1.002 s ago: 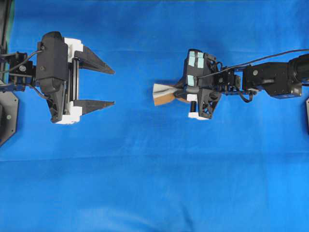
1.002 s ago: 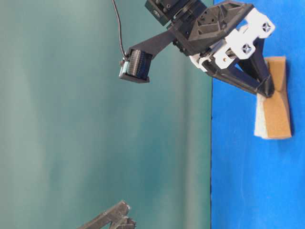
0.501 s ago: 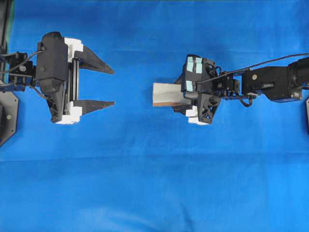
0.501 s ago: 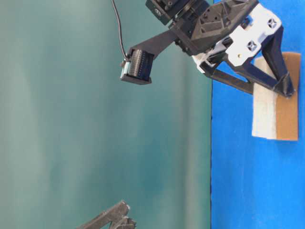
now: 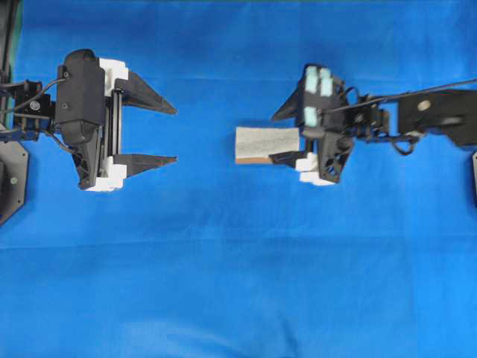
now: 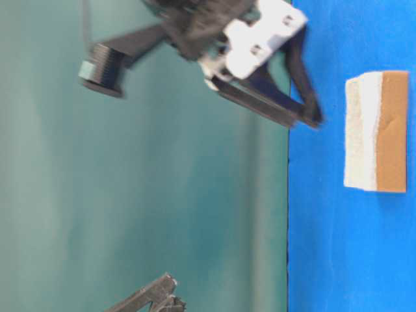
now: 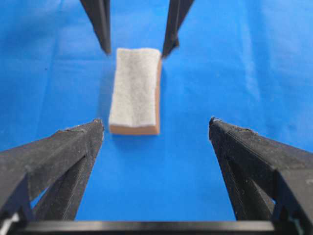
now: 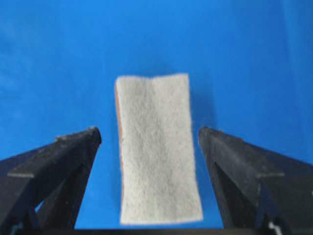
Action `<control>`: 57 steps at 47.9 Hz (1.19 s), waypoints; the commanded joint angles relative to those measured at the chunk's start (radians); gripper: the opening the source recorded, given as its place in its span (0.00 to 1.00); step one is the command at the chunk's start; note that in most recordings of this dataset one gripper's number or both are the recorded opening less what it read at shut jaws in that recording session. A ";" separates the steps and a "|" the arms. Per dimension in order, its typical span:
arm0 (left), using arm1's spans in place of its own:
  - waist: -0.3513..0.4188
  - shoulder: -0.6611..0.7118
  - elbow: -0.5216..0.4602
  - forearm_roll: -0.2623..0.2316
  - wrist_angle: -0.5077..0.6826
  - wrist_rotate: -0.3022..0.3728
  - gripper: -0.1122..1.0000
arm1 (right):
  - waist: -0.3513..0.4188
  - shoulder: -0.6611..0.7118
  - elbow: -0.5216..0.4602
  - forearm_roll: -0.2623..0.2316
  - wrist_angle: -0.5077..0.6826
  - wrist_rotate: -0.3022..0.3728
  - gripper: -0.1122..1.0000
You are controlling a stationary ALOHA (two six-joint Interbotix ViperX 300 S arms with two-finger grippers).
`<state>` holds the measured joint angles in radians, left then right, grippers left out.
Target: Hand over the sponge with the left arm and wipe it with the right arm.
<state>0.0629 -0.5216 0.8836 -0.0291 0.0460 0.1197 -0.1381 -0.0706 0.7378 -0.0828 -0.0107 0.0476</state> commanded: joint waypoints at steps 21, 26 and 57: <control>0.000 -0.003 -0.012 0.000 -0.009 -0.003 0.91 | 0.018 -0.275 0.037 -0.003 0.063 0.005 0.77; -0.002 -0.003 -0.012 0.000 -0.009 -0.003 0.91 | 0.018 -0.264 0.035 -0.003 0.052 0.005 0.77; -0.002 -0.176 0.034 0.000 0.020 -0.014 0.91 | 0.018 -0.531 0.140 0.002 0.121 0.008 0.76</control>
<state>0.0644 -0.6550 0.9158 -0.0276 0.0690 0.1074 -0.1212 -0.5338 0.8713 -0.0828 0.1043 0.0537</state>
